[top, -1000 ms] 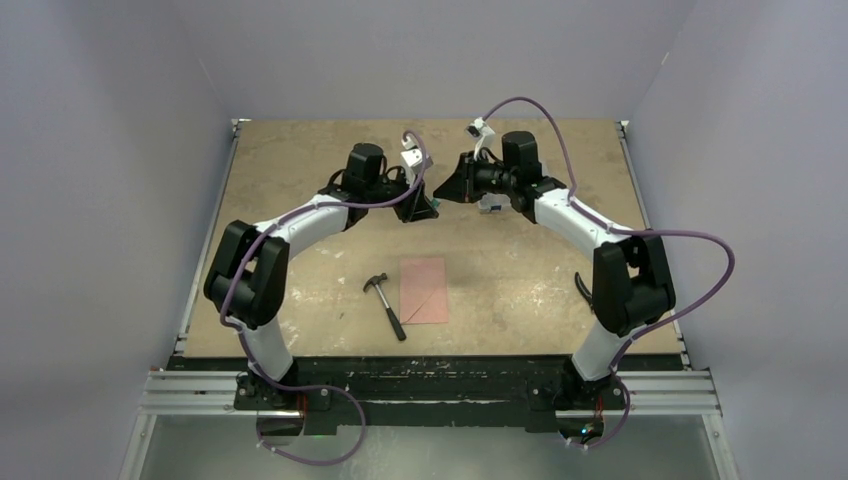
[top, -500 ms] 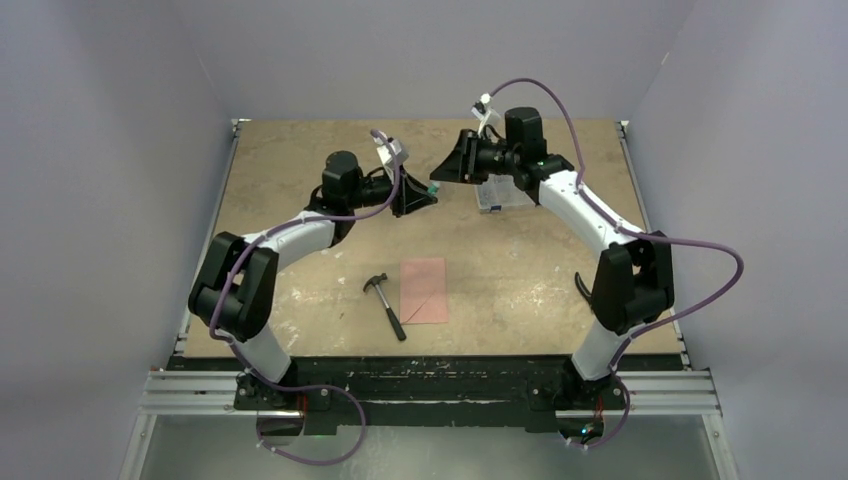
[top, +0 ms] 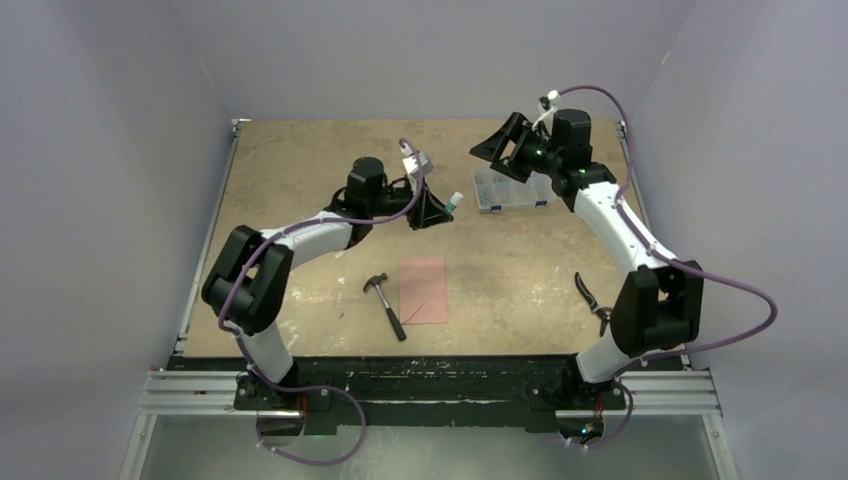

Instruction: Place the letter into the envelope and seal it

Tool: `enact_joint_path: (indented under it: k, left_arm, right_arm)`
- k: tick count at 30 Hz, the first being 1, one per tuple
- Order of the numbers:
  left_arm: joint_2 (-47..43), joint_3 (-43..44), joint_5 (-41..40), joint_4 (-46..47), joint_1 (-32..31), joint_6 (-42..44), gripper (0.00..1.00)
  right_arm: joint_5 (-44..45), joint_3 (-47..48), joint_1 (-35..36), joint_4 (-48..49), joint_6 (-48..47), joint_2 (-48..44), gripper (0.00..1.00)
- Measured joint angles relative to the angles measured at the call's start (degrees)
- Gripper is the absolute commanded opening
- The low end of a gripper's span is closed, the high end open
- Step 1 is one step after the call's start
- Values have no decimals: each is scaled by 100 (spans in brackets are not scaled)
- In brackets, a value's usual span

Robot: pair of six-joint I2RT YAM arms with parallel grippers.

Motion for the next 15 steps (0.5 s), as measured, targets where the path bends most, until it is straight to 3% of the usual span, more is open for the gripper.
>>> enact_joint_path:
  k: [15]
  left_arm:
    - [1690, 612, -2479, -179, -658, -2371, 0]
  right_arm:
    - [894, -1067, -46, -498, -120, -1558, 75]
